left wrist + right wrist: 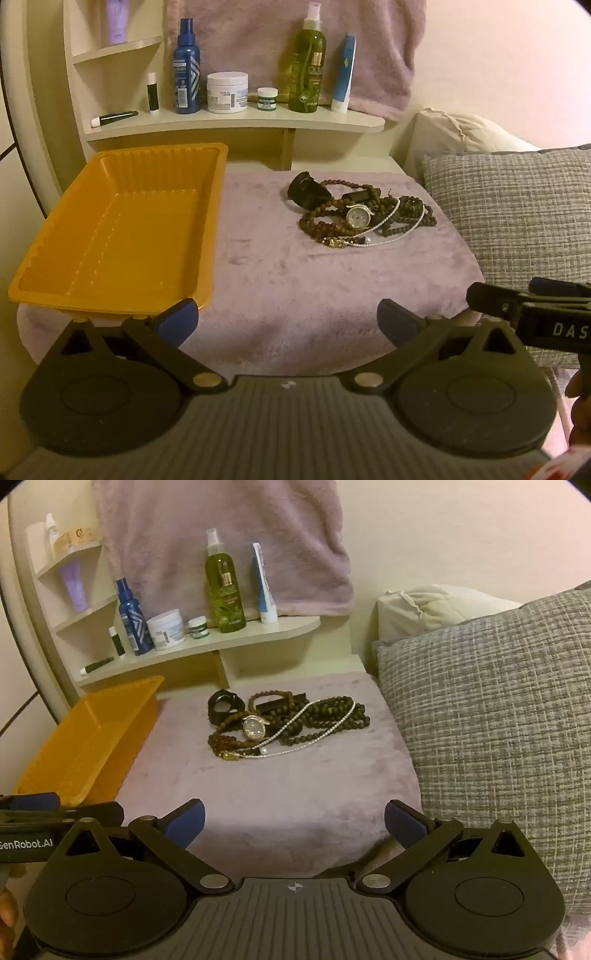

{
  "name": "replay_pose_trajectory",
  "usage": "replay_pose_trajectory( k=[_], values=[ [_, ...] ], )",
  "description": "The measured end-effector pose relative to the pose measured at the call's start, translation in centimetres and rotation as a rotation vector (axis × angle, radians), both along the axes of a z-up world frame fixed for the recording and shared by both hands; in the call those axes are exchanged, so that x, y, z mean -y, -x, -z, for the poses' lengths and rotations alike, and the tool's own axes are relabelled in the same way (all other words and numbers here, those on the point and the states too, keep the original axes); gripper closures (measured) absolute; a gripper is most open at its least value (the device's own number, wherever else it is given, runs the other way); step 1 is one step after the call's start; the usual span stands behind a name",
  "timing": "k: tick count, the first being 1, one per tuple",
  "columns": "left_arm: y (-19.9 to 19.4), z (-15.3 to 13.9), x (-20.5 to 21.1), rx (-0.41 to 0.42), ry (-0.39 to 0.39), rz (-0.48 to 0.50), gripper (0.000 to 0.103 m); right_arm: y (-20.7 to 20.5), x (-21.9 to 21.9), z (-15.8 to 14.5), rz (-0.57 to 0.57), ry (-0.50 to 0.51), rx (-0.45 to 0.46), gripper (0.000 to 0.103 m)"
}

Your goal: Organize jewelry

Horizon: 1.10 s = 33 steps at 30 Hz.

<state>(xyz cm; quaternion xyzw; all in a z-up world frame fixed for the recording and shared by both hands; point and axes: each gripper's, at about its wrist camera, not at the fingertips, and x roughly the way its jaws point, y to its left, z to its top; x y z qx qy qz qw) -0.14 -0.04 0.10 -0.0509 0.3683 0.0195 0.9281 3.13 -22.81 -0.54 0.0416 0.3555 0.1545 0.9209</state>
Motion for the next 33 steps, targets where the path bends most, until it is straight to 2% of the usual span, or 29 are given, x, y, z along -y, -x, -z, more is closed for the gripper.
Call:
replay_pose_trajectory(
  k=[4,33],
  values=[
    [0.43,-0.16,0.13,0.018,-0.009,0.009,0.002,0.25,-0.11,-0.20,0.006,0.035,0.010,0.000],
    [0.04,0.02,0.13,0.001,-0.003,-0.002,0.003,-0.02,0.02,0.04,0.005,0.040,-0.010,0.000]
  ],
)
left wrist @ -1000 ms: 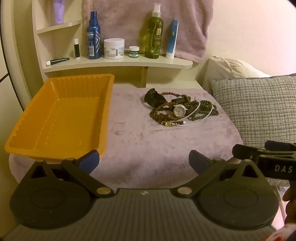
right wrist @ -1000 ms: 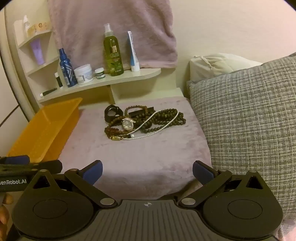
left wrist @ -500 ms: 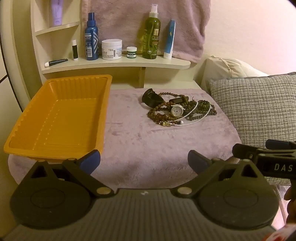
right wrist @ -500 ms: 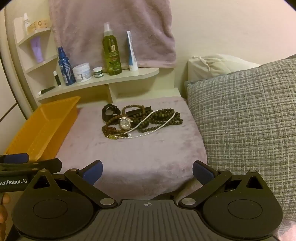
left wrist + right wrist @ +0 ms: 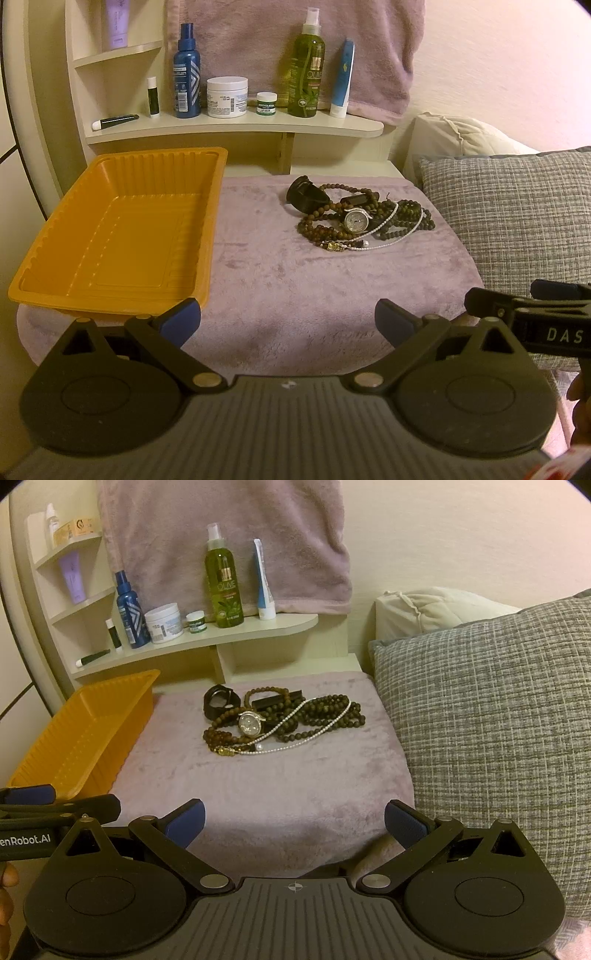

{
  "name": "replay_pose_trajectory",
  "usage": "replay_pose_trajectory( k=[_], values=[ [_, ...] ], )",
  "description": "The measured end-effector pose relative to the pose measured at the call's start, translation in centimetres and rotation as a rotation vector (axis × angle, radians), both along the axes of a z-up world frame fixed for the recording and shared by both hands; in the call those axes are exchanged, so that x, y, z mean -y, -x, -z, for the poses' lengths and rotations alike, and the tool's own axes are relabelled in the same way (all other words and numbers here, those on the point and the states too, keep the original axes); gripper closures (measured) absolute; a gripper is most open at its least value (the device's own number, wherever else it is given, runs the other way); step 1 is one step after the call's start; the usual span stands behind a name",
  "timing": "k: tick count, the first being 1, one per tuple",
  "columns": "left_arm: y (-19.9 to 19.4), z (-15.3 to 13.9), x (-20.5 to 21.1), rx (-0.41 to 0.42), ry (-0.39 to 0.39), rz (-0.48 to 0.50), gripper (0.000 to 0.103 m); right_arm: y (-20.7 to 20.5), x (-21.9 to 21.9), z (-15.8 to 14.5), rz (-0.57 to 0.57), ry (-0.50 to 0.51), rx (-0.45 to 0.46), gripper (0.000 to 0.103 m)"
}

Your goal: Organize jewelry

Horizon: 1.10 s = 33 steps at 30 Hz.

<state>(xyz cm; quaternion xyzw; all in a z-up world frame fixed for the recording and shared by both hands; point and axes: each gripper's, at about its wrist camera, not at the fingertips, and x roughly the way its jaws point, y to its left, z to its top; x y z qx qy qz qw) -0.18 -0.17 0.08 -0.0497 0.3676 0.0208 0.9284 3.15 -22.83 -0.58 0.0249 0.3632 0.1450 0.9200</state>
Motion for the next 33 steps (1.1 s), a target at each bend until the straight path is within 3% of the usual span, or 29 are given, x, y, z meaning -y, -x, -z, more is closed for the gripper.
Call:
replay_pose_trajectory(
  k=[33],
  values=[
    [0.31,0.30,0.03,-0.004,0.012,-0.005,0.003,0.16,-0.09,-0.15,0.012,-0.001,-0.004,0.000]
  ],
)
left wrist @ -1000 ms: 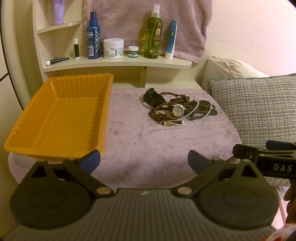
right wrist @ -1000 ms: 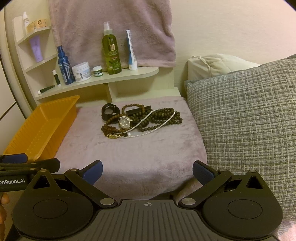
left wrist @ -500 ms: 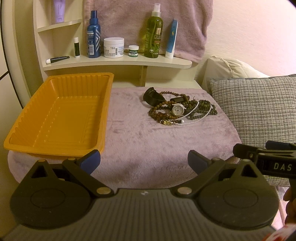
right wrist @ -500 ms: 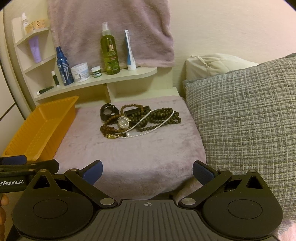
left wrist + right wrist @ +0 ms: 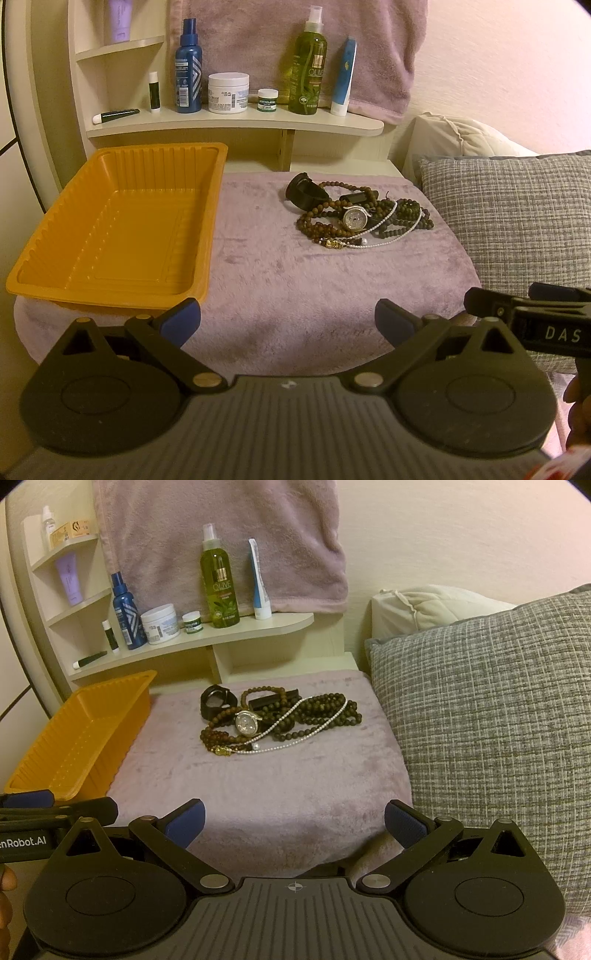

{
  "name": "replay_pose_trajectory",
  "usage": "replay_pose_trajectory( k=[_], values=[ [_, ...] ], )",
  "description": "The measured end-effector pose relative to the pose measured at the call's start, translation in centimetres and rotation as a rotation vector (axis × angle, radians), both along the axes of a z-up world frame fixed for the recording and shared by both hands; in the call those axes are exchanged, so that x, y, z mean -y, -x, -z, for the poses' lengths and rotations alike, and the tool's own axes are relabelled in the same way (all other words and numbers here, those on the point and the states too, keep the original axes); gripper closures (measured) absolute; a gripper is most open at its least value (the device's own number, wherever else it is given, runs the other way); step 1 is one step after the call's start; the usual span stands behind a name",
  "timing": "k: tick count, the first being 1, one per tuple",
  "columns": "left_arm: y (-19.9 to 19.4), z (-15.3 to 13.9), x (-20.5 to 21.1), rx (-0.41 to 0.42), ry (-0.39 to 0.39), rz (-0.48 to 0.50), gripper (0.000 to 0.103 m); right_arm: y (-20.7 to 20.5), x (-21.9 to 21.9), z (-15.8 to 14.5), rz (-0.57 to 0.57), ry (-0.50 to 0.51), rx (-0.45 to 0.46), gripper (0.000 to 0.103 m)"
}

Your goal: Organize jewelry

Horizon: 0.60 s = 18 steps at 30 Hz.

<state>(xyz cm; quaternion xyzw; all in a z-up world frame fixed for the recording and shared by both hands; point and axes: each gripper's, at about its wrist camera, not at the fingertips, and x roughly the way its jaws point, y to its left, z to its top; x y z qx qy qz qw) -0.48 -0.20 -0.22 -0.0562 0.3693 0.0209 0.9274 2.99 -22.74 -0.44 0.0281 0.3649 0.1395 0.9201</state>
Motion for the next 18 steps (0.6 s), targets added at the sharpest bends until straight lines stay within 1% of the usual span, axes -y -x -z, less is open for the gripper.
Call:
replay_pose_trajectory(
  k=[18],
  values=[
    [-0.11,-0.22,0.05,-0.003,0.015,-0.005,0.003,-0.05,0.03,-0.03,0.007,-0.001,-0.001,0.000]
  ],
)
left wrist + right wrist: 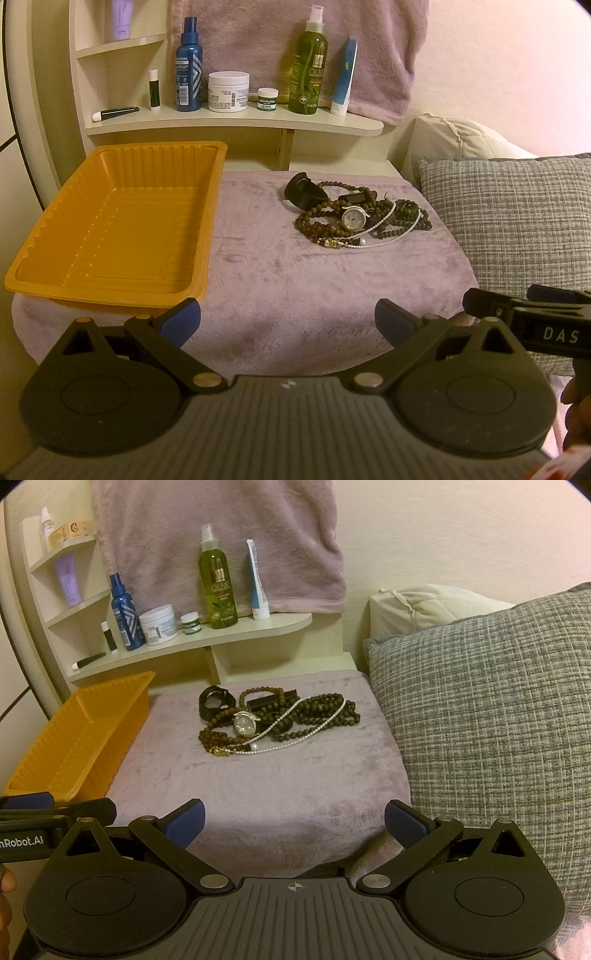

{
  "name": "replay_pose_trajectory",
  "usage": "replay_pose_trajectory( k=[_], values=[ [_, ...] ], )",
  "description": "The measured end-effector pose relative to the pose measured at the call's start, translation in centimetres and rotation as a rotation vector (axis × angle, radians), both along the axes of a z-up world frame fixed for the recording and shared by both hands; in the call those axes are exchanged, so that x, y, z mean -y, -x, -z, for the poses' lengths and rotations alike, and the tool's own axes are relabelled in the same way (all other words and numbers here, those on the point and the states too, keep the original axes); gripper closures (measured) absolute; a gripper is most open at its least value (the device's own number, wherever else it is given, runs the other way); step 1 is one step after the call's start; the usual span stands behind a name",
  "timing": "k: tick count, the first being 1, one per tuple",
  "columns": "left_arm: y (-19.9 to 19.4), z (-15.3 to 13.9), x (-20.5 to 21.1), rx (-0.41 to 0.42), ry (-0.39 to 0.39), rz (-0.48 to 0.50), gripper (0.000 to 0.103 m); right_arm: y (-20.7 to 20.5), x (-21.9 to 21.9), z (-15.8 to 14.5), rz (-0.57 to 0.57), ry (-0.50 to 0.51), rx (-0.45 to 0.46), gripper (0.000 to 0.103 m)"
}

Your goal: Organize jewelry

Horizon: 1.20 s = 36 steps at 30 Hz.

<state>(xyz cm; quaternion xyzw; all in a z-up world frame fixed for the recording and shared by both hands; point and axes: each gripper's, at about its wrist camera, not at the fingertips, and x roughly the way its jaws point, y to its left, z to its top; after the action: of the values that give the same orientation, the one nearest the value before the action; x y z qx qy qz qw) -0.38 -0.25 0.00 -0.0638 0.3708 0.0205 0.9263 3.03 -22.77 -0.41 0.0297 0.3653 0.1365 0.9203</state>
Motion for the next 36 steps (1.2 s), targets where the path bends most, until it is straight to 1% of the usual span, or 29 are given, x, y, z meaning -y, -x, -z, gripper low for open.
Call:
replay_pose_trajectory(
  k=[9,12,13,14,19,21,22,25,30,36],
  values=[
    [0.0,-0.1,-0.2,0.010,0.018,-0.012,0.004,0.0,0.0,-0.1,0.002,-0.003,0.001,0.000],
    [0.1,-0.4,-1.0,0.028,0.054,-0.034,0.008,0.0,0.0,-0.2,0.001,-0.007,0.003,0.000],
    [0.2,-0.6,-1.5,0.044,0.084,-0.045,0.011,0.0,0.0,-0.3,0.002,-0.008,0.004,0.000],
    [0.3,-0.8,-2.0,0.057,0.111,-0.058,0.011,0.0,0.0,-0.2,0.002,-0.008,0.005,0.000],
    [1.0,-1.9,-6.0,0.120,0.228,-0.159,0.012,-0.1,-0.3,0.0,-0.004,-0.004,0.002,0.000],
    [1.3,-2.2,-7.8,0.136,0.251,-0.205,0.018,-0.2,-0.7,0.1,-0.011,0.000,-0.002,0.000],
    [1.5,-2.2,-8.9,0.146,0.263,-0.231,0.019,-0.3,-1.0,0.2,-0.015,0.004,-0.005,0.000],
    [2.1,-1.9,-12.0,0.154,0.276,-0.310,0.022,-0.4,-1.7,0.4,-0.030,0.013,-0.008,0.000],
    [3.3,-1.1,-16.6,0.144,0.284,-0.413,0.031,-0.6,-3.4,0.7,-0.062,0.029,-0.015,0.000],
    [4.8,-0.7,-20.6,0.160,0.291,-0.514,0.031,-1.0,-5.3,1.3,-0.098,0.052,-0.027,0.000]
  ],
)
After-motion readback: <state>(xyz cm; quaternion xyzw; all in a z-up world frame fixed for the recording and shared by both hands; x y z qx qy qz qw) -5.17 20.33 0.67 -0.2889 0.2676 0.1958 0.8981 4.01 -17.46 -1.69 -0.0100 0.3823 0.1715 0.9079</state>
